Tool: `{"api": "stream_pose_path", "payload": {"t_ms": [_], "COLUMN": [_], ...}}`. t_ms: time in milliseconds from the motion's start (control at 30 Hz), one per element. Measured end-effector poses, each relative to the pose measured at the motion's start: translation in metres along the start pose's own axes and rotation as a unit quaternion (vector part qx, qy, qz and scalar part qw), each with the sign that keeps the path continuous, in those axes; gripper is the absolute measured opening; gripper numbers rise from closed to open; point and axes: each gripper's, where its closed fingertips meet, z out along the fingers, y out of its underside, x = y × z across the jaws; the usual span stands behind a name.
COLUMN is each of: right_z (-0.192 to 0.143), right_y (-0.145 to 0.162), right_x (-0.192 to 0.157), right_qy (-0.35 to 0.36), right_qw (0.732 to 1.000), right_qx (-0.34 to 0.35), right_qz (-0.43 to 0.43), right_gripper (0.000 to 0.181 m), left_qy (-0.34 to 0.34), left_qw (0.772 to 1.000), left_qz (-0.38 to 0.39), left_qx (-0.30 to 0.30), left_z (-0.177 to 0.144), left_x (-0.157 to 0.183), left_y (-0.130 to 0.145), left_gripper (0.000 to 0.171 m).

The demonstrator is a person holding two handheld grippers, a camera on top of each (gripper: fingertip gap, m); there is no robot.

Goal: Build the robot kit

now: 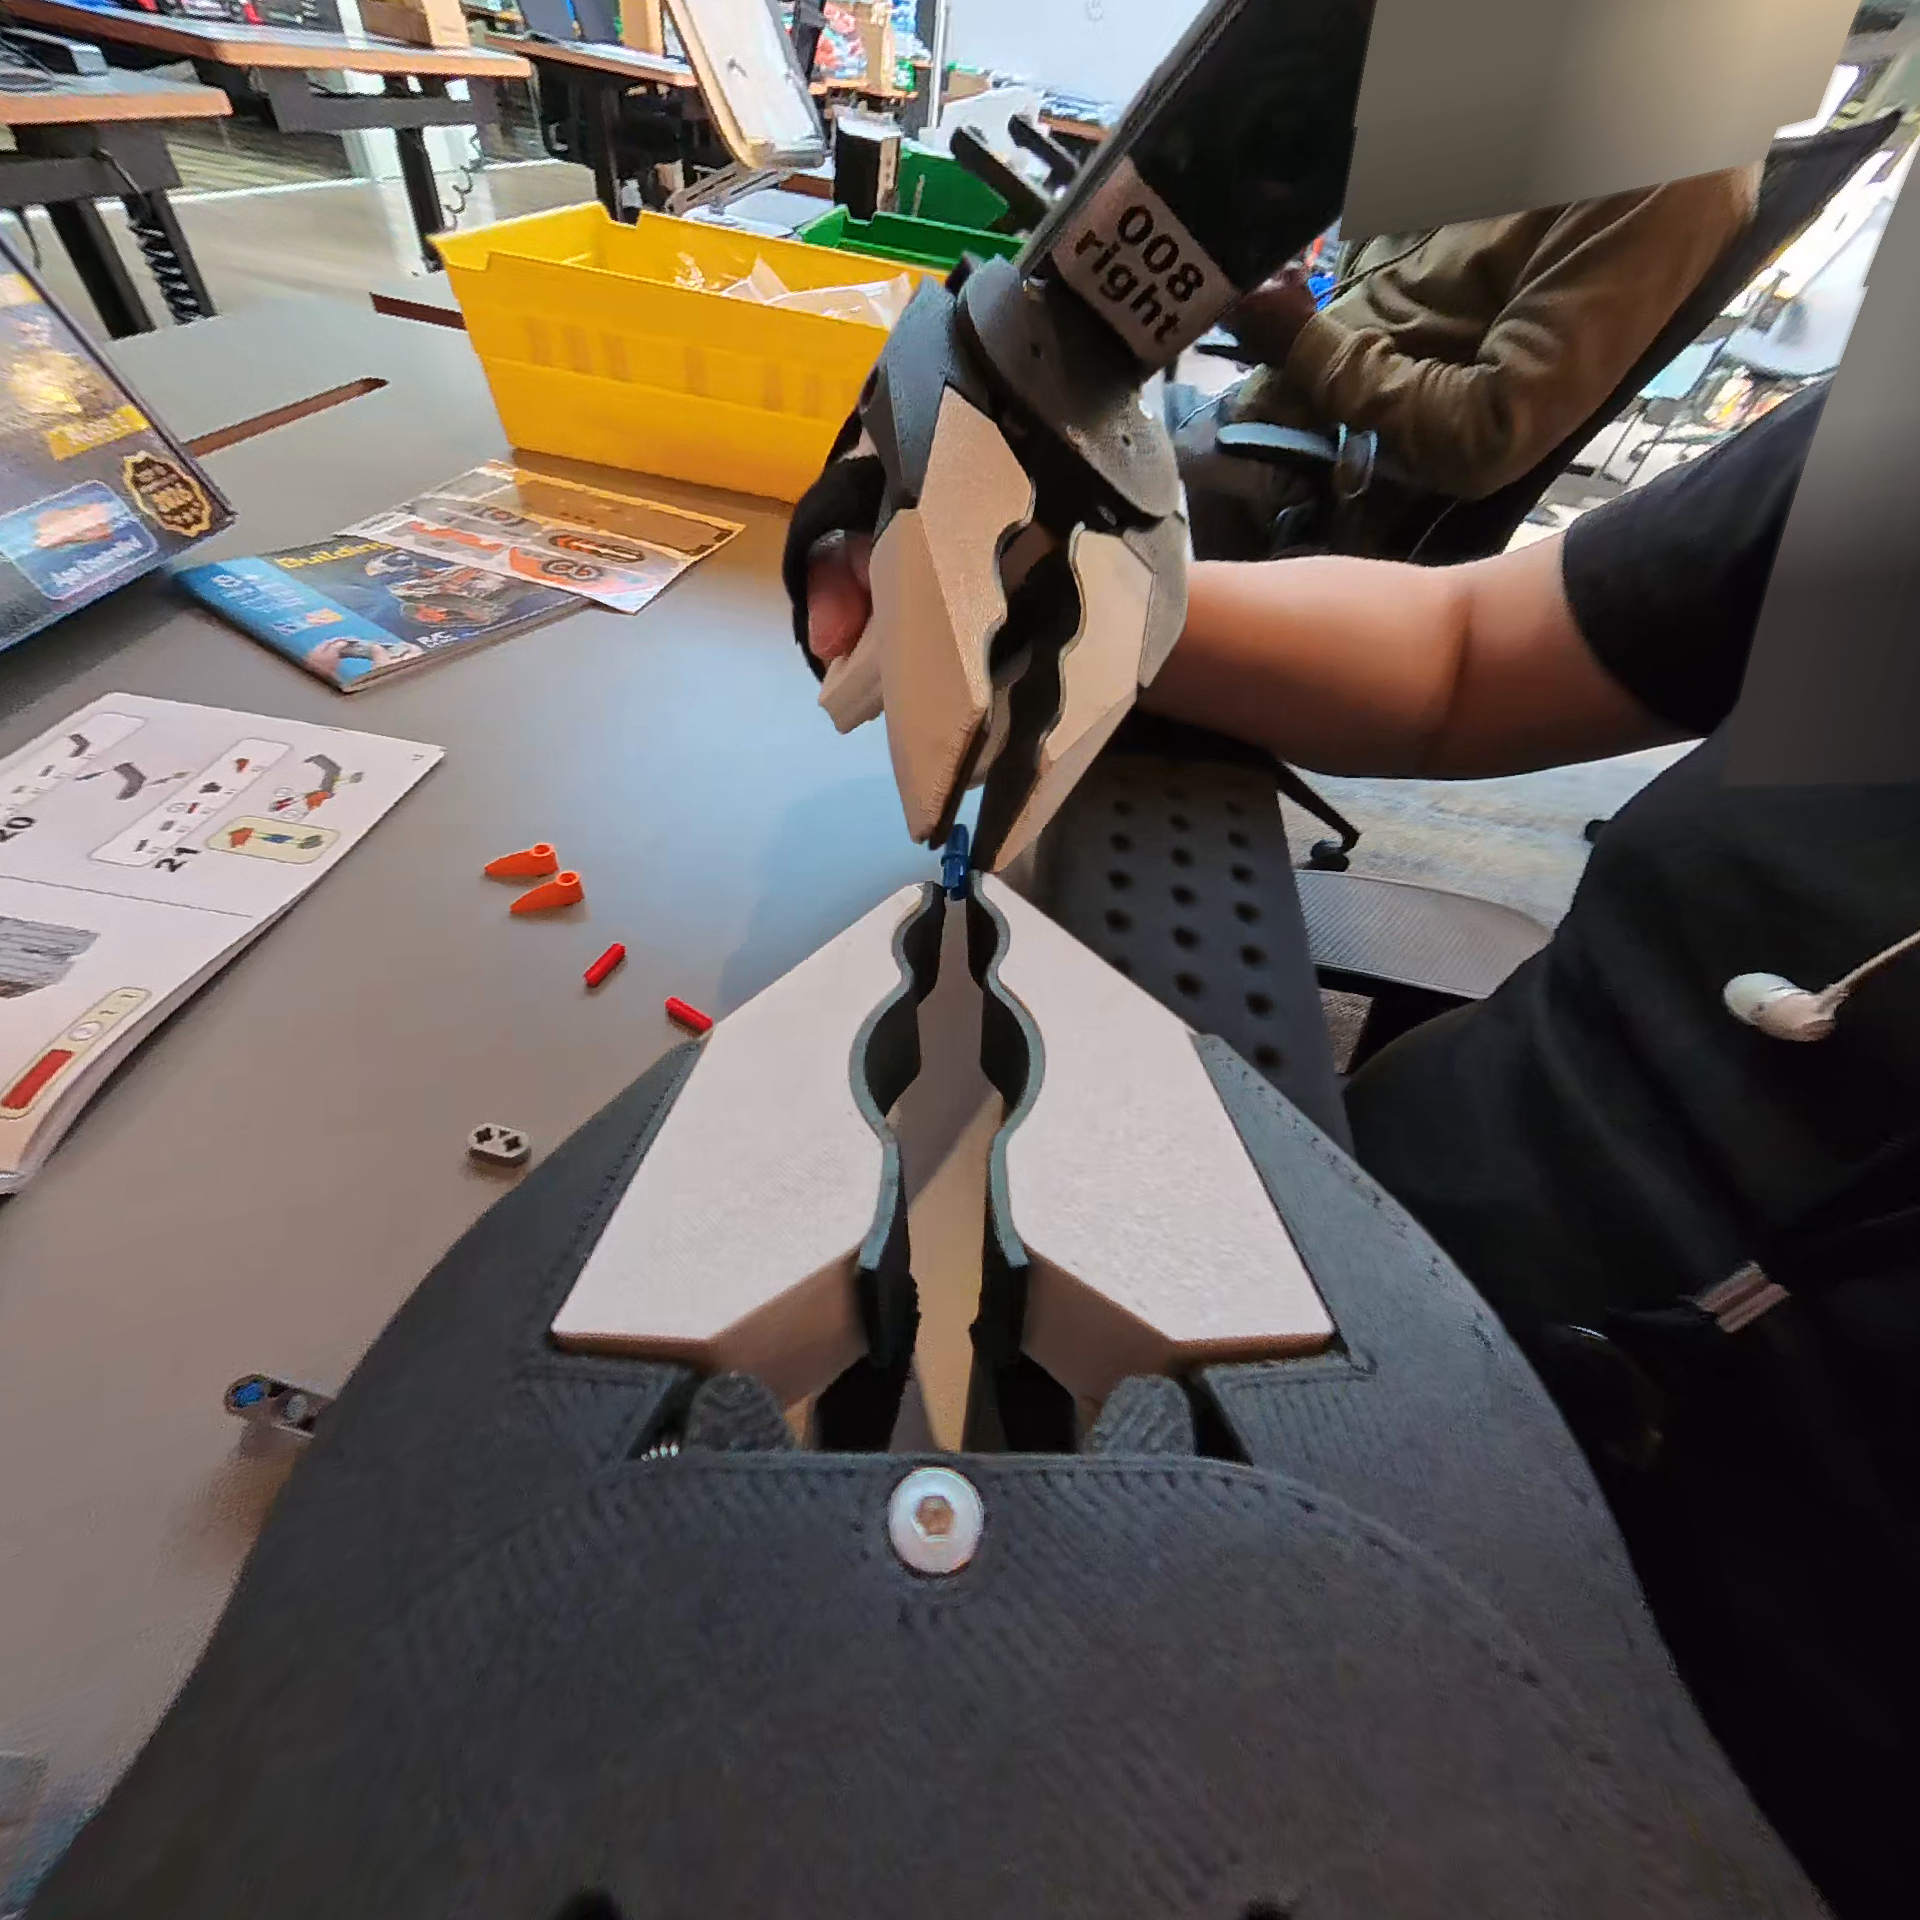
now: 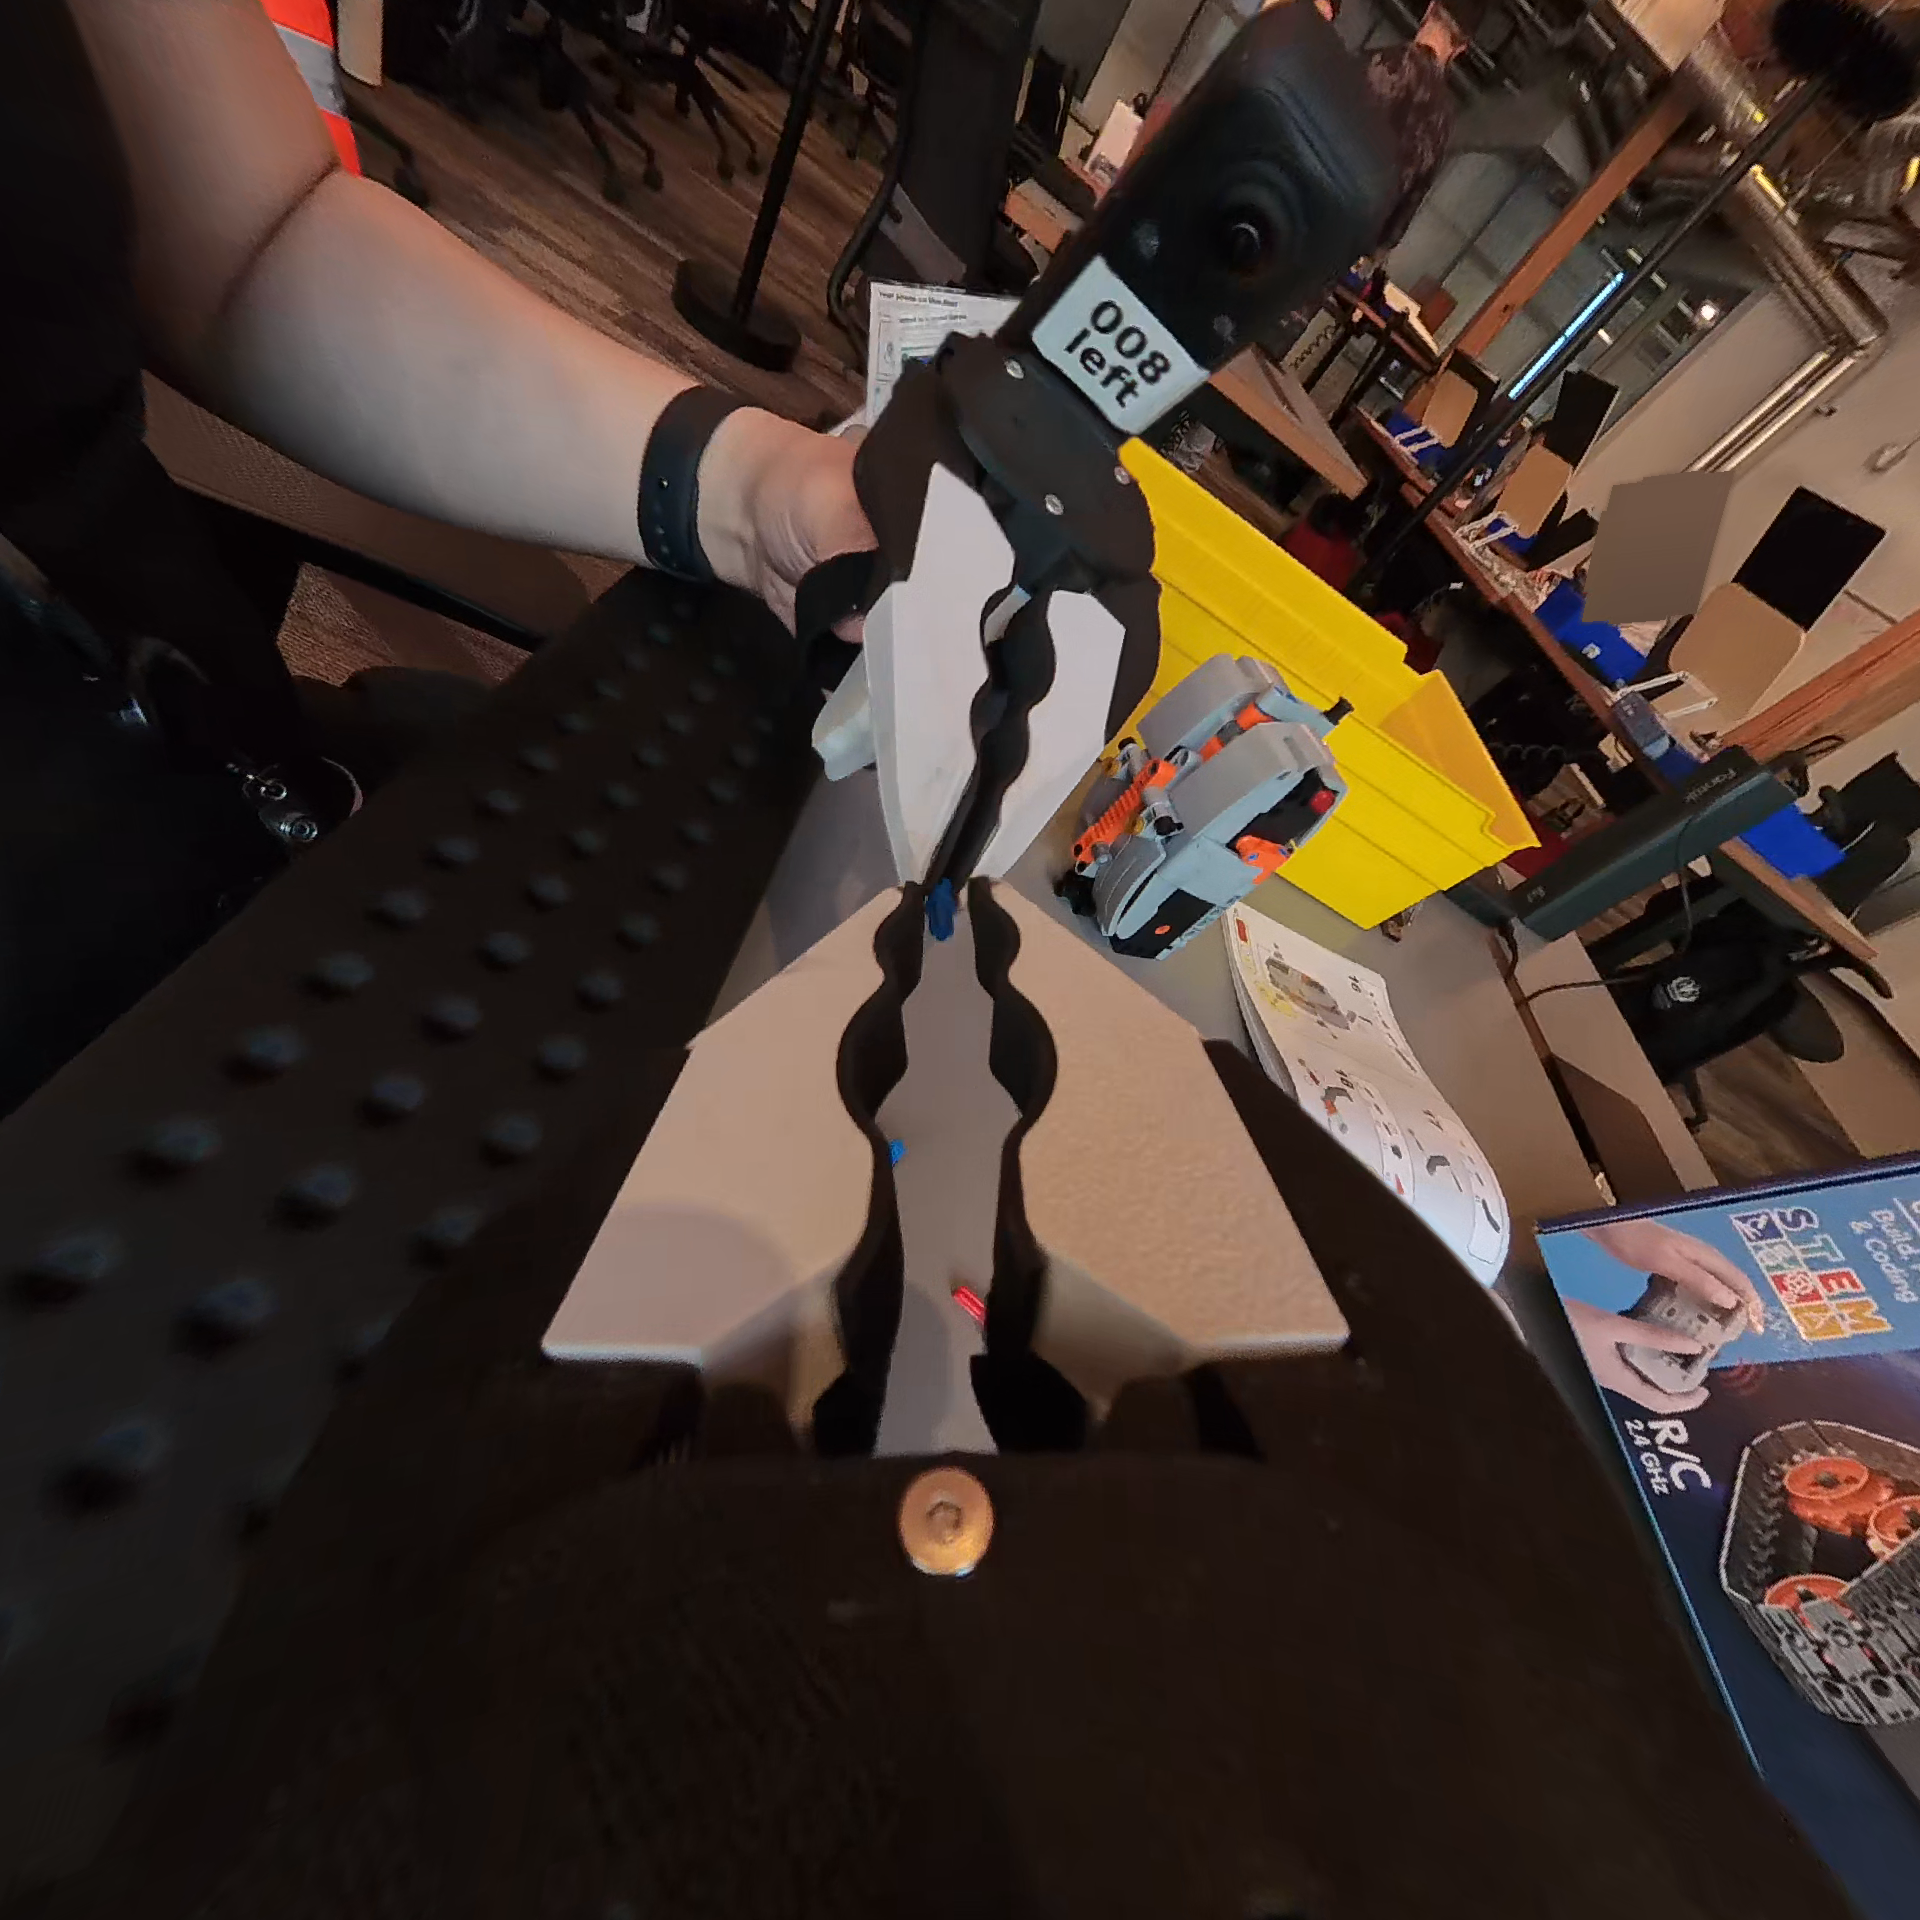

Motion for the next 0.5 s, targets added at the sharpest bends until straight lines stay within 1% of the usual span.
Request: {"api": "stream_pose_path", "payload": {"t_ms": [67, 167, 500], "right_z": [0.0016, 0.0026, 0.0021], "right_y": [0.0015, 0.0008, -0.0014], "right_x": [-0.0034, -0.0061, -0.0062], "right_qy": [-0.008, -0.011, -0.010], "right_qw": [1.000, 1.000, 1.000], "right_qx": [-0.007, -0.009, -0.010], "right_qz": [-0.004, -0.015, -0.019], "right_gripper": [0.009, 0.009, 0.006], "left_qy": [0.018, 0.034, 0.047], "left_qw": [1.000, 0.999, 0.998], "left_qz": [-0.011, -0.024, -0.033], "left_qx": [0.009, 0.004, 0.006], "left_z": [-0.0015, -0.0013, -0.0013], "left_x": [0.0036, 0.0054, 0.0063], "left_y": [-0.0023, -0.0002, -0.0003], "left_gripper": [0.002, 0.002, 0.002]}}
